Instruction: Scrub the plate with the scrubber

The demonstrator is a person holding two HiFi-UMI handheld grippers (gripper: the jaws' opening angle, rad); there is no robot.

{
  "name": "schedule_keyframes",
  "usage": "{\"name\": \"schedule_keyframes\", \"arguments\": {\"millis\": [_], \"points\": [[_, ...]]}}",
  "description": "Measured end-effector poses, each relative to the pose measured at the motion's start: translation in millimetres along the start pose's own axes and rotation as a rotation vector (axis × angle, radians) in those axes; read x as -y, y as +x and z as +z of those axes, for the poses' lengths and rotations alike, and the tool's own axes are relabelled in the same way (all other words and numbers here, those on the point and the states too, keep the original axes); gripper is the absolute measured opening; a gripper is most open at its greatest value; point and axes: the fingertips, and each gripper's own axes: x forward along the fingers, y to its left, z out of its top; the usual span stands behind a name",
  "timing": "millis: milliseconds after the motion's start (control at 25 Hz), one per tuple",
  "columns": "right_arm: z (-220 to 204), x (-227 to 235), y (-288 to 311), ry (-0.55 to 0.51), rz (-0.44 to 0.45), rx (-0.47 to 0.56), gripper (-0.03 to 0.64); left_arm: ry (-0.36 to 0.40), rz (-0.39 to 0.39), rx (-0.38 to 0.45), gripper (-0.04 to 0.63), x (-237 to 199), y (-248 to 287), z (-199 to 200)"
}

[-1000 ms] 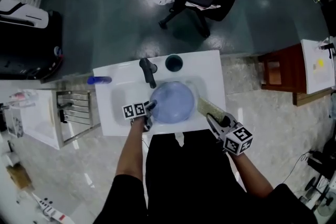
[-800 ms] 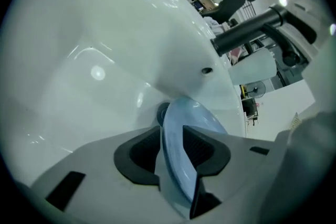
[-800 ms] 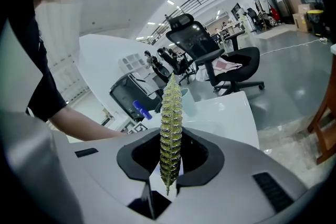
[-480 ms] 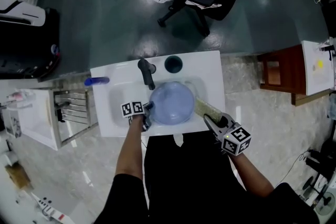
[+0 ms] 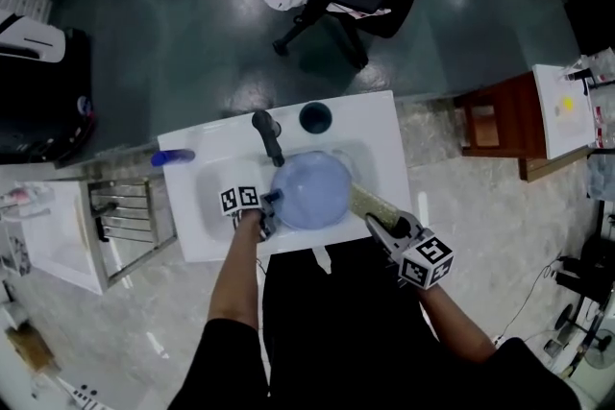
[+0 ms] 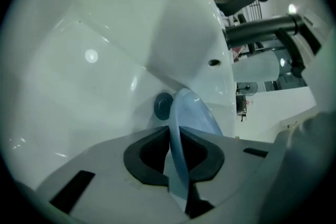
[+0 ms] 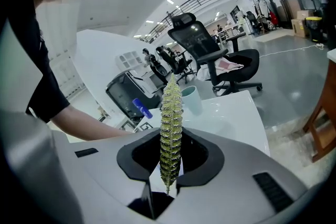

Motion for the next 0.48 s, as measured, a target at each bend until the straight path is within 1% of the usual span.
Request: {"name": "schedule_keyframes", "arguments": {"millis": [80, 160, 320, 480], "points": [[-3, -11, 4, -0.013, -0.001, 0.007, 0.063, -0.030, -0.011, 0.047, 0.025, -1, -10, 4], [-3, -25, 10, -0.042, 0.009, 0.013, 0.063, -0.043, -0.022, 0.096, 0.021, 1, -22, 6], [-1, -64, 30, -0.127, 0.080, -0.005, 0.063, 0.000, -0.006, 0.134, 0.020, 5, -51, 0], [-19, -104, 54, -0.152, 0.162, -0.028, 0.063, 0.050, -0.013, 0.179, 0.020, 9, -86, -9]]}}
